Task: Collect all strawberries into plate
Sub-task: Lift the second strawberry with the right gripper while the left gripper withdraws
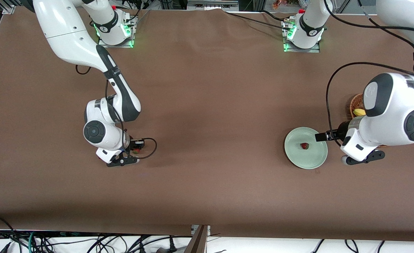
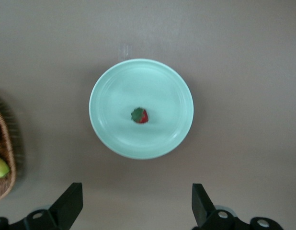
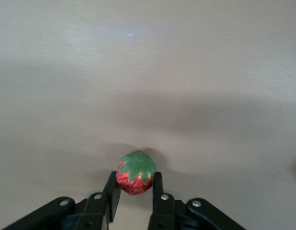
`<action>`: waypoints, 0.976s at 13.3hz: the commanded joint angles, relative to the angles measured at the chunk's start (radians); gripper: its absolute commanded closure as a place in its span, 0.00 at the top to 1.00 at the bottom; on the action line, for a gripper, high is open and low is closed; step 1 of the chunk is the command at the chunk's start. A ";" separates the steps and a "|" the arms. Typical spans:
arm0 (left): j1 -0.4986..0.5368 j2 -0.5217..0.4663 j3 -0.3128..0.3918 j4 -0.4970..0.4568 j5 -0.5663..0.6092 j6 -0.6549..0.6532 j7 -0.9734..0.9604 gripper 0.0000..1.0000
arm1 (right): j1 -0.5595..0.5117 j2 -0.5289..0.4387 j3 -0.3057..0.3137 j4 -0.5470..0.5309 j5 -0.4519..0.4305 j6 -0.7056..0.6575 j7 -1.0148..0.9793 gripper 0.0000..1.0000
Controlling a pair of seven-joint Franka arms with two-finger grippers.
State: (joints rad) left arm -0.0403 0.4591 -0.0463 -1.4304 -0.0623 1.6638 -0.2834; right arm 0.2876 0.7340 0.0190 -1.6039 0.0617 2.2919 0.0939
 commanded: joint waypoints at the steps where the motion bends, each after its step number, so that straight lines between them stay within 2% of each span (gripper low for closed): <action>1: 0.007 -0.036 -0.004 -0.004 -0.019 -0.061 0.030 1.00 | 0.086 -0.004 0.019 0.042 0.003 0.001 0.183 0.06; 4: 0.002 -0.043 -0.004 -0.005 -0.017 -0.110 0.030 1.00 | 0.240 0.070 0.021 0.169 0.003 0.032 0.502 0.06; 6: 0.008 -0.062 -0.004 -0.007 -0.016 -0.147 0.033 1.00 | 0.312 0.113 0.021 0.217 0.004 0.102 0.651 0.06; 9: 0.003 -0.056 -0.003 -0.008 -0.016 -0.144 0.032 1.00 | 0.404 0.177 0.022 0.245 0.004 0.300 0.779 0.06; 11: 0.000 -0.051 -0.003 -0.008 -0.016 -0.142 0.032 1.00 | 0.459 0.202 0.022 0.260 0.004 0.355 0.846 0.06; 13: -0.009 -0.048 -0.003 -0.010 -0.016 -0.141 0.032 1.00 | 0.499 0.238 0.022 0.321 0.004 0.383 0.941 0.06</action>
State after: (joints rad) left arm -0.0408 0.4177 -0.0516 -1.4344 -0.0625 1.5316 -0.2703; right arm 0.7515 0.9268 0.0488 -1.3703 0.0623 2.6607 0.9570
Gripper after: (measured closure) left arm 0.000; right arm 0.692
